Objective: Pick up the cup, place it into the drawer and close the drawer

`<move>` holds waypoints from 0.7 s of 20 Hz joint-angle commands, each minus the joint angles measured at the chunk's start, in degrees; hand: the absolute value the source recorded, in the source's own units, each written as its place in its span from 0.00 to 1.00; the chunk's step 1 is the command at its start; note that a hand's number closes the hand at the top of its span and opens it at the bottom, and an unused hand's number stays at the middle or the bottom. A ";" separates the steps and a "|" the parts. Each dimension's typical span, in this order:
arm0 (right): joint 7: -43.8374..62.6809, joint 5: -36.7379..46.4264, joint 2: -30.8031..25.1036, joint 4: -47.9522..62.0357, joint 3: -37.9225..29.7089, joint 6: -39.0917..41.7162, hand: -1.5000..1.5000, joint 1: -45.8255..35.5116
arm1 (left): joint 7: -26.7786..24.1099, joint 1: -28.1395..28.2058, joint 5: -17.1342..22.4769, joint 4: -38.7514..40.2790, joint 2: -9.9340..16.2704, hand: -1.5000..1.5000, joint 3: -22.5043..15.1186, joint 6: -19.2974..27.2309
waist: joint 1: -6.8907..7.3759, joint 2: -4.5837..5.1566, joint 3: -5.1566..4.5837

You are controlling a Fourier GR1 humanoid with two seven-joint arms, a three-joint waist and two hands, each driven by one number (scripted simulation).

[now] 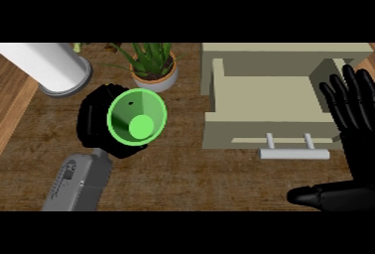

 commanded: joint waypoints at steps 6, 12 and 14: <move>0.07 0.56 0.85 -2.66 0.69 -0.84 0.00 0.78 | 9.20 -11.23 -2.12 -2.08 -0.83 1.00 0.49 5.84 | -0.56 0.17 -0.05; -2.30 -1.00 -0.60 0.95 -1.54 1.48 0.00 1.33 | 17.48 -23.52 -6.63 -1.40 -3.07 1.00 -5.21 18.05 | -0.97 0.22 -0.01; -1.16 -2.40 -1.39 0.26 -2.44 2.12 0.00 1.55 | 17.77 -27.03 -6.25 4.33 -1.45 1.00 -0.38 13.89 | -0.94 0.28 -0.03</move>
